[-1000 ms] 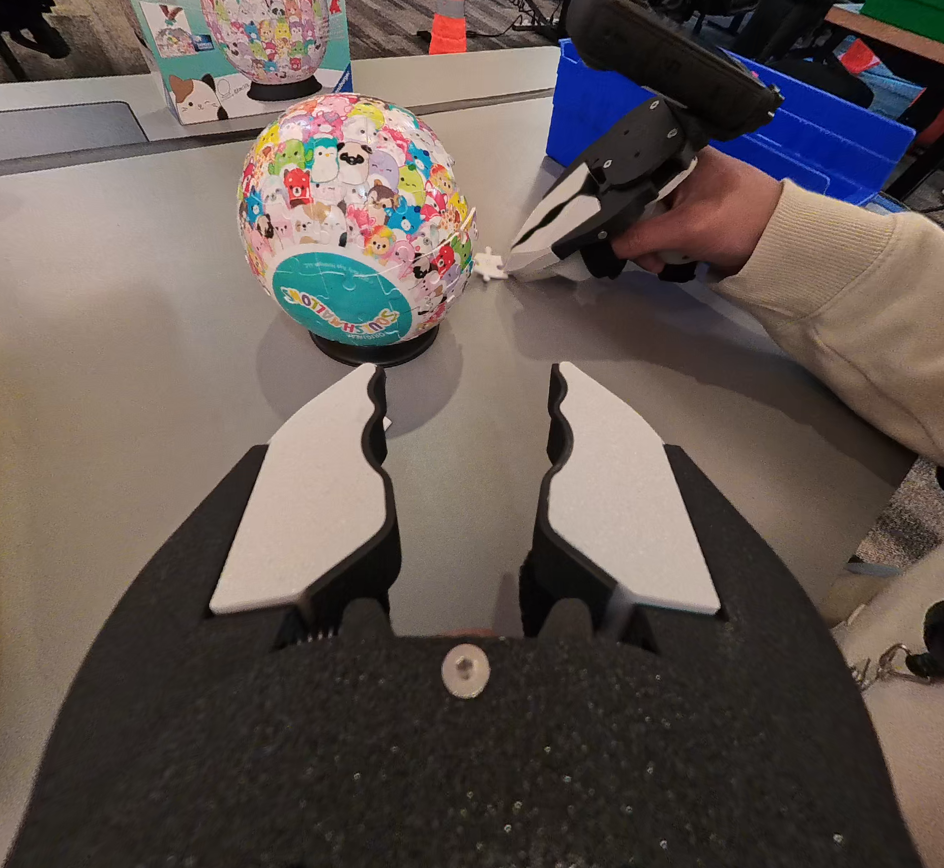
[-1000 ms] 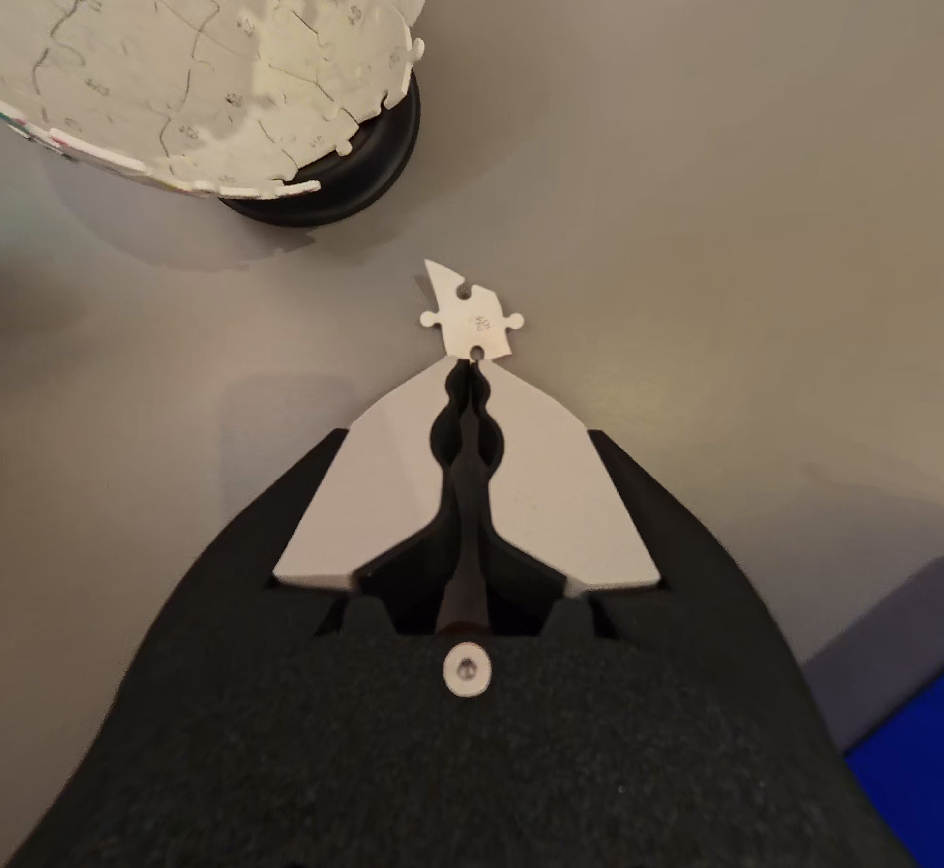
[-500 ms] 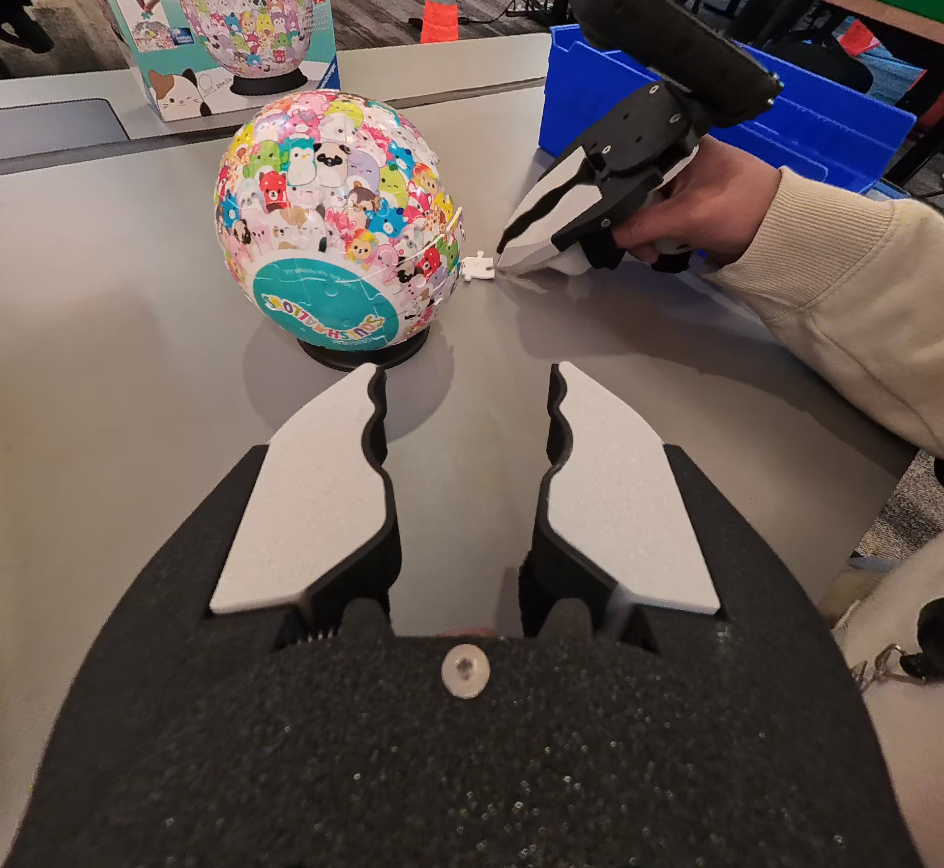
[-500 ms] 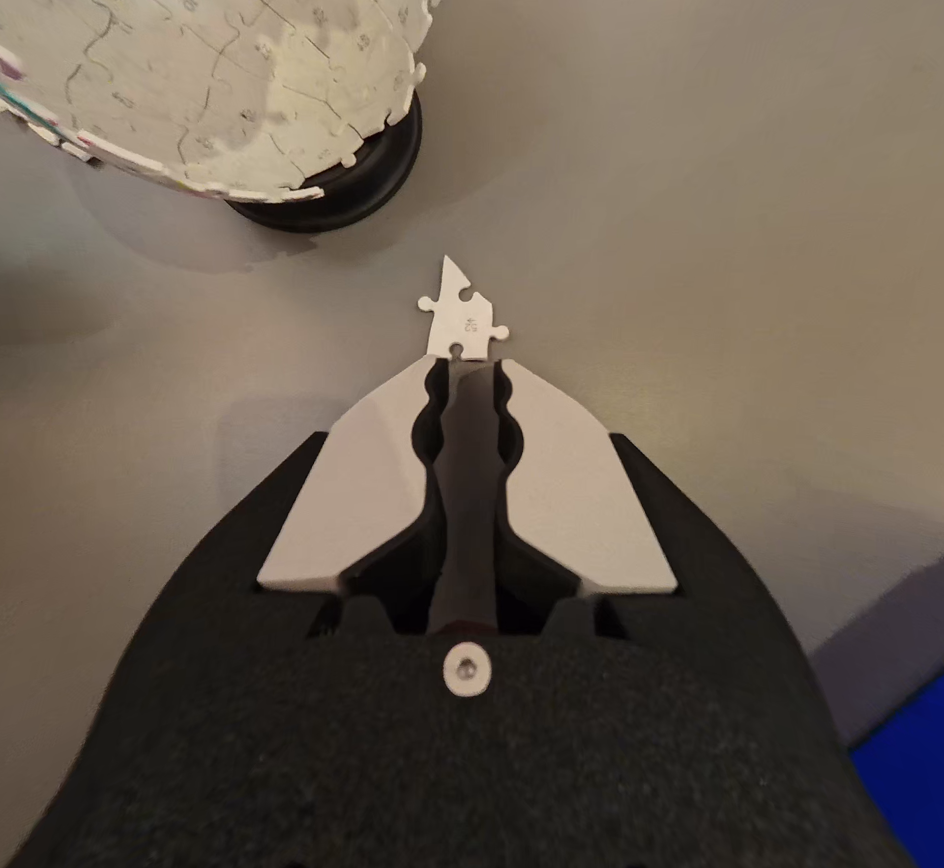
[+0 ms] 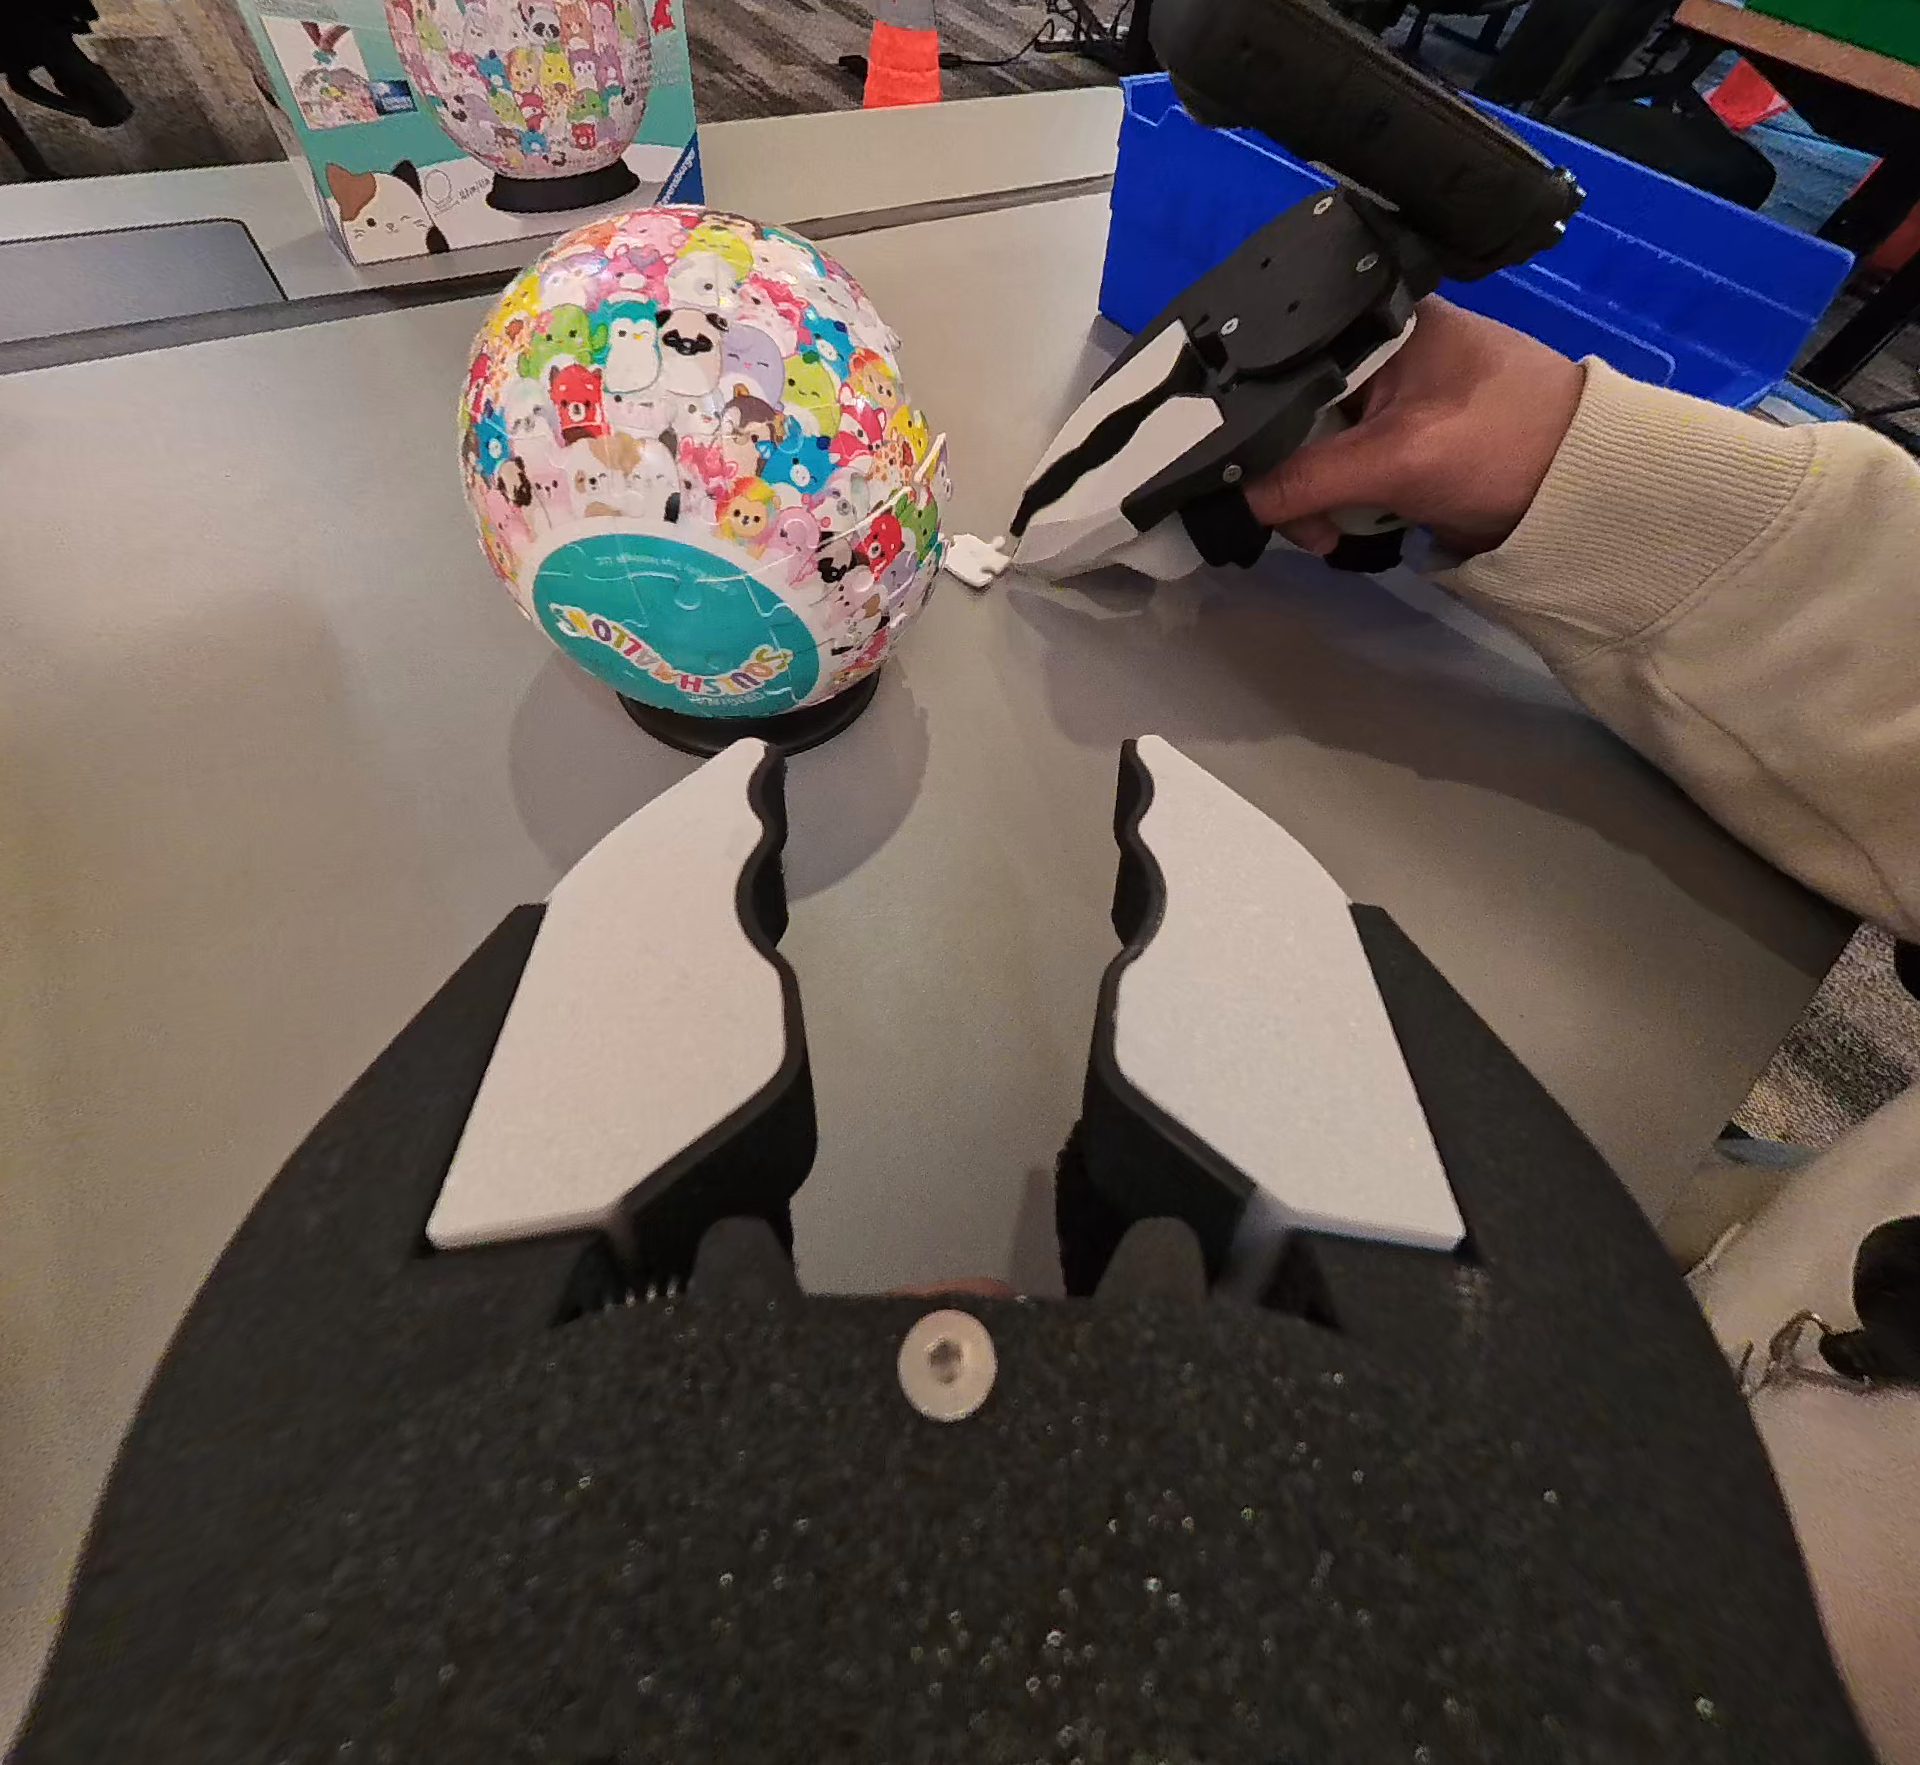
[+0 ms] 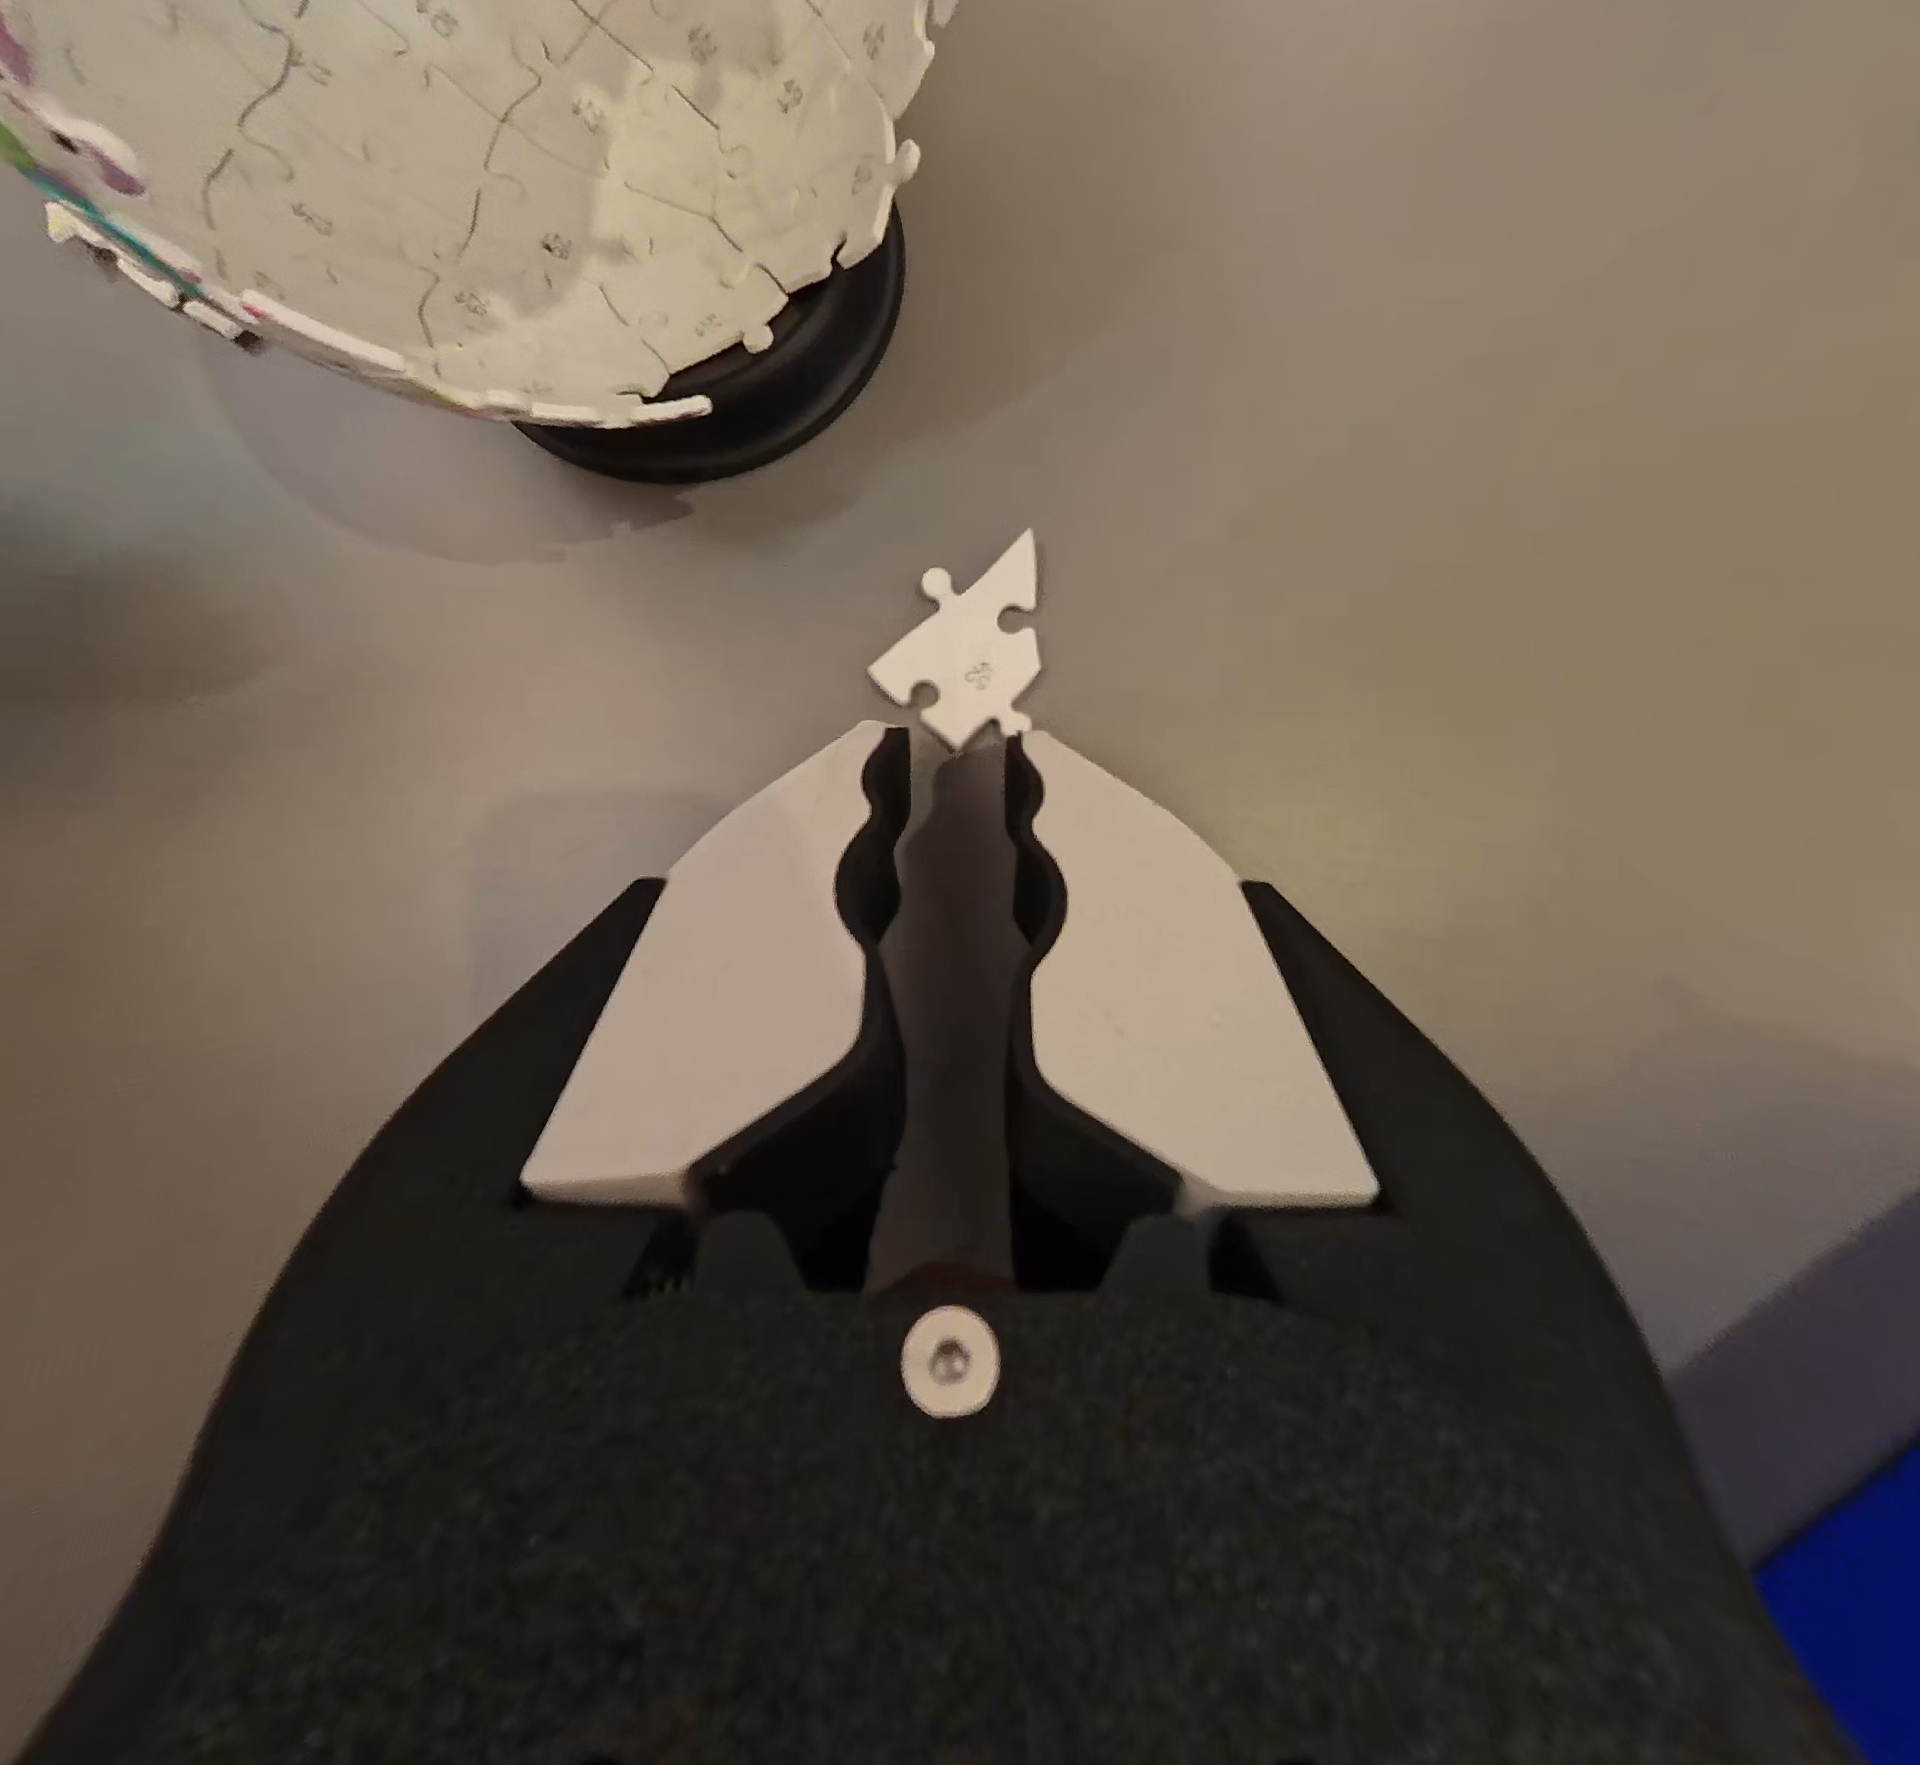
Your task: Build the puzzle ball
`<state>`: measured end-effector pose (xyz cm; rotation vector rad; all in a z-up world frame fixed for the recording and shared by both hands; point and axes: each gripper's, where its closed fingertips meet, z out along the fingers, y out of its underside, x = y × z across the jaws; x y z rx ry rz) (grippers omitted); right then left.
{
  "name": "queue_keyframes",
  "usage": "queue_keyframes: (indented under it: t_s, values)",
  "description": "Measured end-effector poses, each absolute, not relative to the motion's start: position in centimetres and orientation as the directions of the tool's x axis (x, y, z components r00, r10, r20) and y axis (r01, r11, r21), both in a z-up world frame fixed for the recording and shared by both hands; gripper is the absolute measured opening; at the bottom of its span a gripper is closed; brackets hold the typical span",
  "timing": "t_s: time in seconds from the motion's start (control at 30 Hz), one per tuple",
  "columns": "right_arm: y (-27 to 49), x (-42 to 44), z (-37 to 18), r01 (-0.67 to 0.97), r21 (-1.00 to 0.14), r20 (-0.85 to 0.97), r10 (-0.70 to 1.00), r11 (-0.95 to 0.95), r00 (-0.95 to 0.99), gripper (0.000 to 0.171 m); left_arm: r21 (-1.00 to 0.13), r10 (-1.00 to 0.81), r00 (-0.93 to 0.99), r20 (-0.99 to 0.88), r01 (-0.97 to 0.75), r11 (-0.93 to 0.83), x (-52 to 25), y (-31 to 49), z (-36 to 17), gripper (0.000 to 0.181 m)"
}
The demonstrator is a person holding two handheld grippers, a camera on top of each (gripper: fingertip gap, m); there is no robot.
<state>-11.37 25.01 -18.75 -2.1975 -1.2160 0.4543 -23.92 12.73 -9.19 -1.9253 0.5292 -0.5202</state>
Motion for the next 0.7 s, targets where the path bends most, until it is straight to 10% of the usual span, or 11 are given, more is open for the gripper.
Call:
queue_keyframes:
  t_s: [0.7]
  values:
    - [25.22, -11.59, -19.44, 0.672, -0.624, -0.002, 0.861, -0.399, 0.509, 0.01, -0.918, -0.577, 0.807, 0.121, -0.131, -0.375, -23.77, 12.68, -9.15, 0.06]
